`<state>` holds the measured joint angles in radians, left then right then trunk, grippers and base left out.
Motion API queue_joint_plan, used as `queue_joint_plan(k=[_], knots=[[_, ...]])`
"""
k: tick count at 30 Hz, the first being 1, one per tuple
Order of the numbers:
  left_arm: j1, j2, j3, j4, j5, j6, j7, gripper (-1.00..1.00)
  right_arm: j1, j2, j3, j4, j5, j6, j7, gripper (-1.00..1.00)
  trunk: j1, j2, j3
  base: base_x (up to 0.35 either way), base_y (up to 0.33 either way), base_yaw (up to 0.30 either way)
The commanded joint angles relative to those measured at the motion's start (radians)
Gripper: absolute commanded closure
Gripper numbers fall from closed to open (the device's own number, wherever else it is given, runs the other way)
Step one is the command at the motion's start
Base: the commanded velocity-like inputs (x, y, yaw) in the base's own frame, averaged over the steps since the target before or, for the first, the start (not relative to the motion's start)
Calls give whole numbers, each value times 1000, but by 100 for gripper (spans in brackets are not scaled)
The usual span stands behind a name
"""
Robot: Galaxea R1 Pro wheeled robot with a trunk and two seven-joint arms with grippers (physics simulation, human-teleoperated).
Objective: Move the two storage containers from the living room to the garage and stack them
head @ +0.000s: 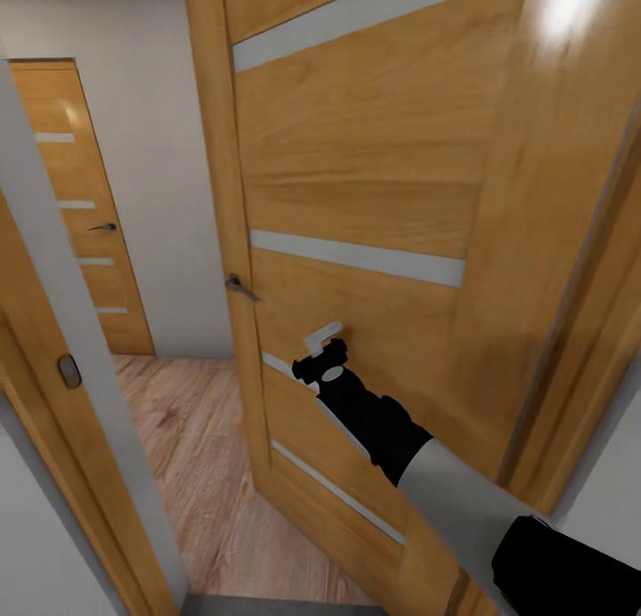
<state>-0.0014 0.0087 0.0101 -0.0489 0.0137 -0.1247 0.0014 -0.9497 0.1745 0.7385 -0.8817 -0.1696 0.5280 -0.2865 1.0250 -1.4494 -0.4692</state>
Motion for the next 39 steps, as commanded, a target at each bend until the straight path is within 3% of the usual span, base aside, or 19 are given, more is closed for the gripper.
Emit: queue_joint_plan(k=[1,9,21,39], knots=[[0,0,1,0,1,-2,0,-100,-1,0,3,0,-10,3,-9,-100,0,-1,-1,0,194,0],[0,0,1,0,1,-2,0,-100,-1,0,4,0,-10,3,-10,-100,0,-1,-1,0,190,0],[0,0,1,0,0,-3,0,-100,-1,0,5,1,-11,3,-9,-100,0,-1,-1,3,22,0],[0,1,1,0,2,-3,0,-100,-1,0,2,12,-11,1,-20,-100,0,-1,-1,258,0,0]])
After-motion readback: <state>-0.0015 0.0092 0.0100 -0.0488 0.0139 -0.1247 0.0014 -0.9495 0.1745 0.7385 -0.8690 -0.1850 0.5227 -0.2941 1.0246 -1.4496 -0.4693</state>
